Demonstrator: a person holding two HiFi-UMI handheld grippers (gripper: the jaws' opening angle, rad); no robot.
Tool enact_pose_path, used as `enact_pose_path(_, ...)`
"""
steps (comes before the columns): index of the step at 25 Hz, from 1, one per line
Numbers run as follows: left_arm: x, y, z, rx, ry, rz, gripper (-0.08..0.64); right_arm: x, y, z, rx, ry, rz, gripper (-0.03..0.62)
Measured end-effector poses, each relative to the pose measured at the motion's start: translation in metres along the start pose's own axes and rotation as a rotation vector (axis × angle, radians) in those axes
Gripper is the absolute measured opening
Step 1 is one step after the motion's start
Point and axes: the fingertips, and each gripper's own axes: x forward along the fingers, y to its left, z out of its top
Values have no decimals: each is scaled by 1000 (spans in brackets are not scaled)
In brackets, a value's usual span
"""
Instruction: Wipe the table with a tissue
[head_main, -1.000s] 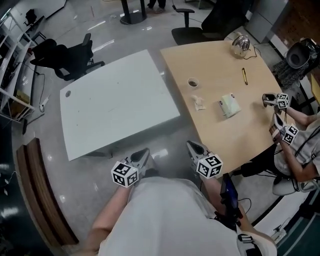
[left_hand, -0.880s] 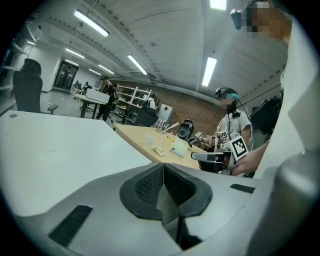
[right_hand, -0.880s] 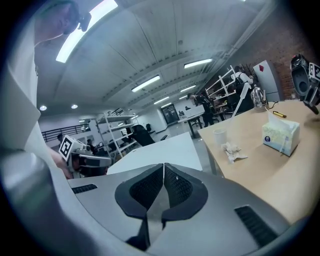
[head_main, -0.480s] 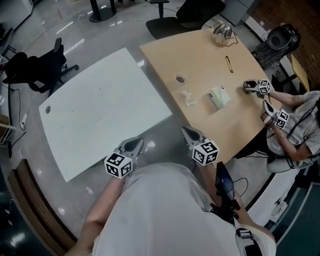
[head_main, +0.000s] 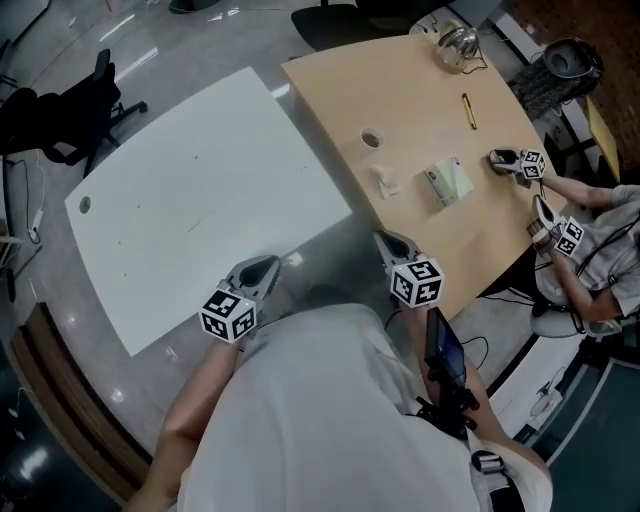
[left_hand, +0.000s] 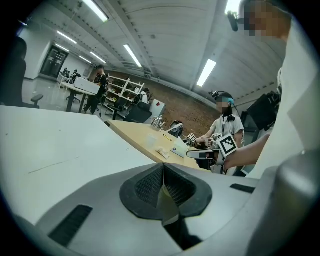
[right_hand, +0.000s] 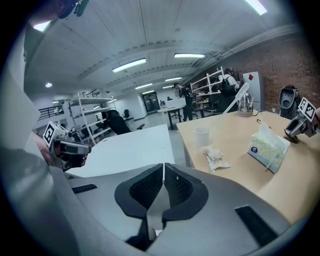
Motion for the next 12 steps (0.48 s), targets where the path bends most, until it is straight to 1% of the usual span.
enact_pose_path(4, 2, 10, 4, -17, 2, 36, 8, 19, -19, 9, -10, 9, -18, 18)
enact_pose_path(7, 9, 13, 9, -29, 10, 58, 8, 32, -38, 10, -15, 33, -37, 18)
enact_pose_path(9, 17, 13, 14, -28, 20, 61, 8, 39, -52, 12, -15, 45, -52, 19)
enact_pose_path(12, 32, 14, 26, -15, 36, 59, 8, 49, -71, 20, -17, 29, -86, 20)
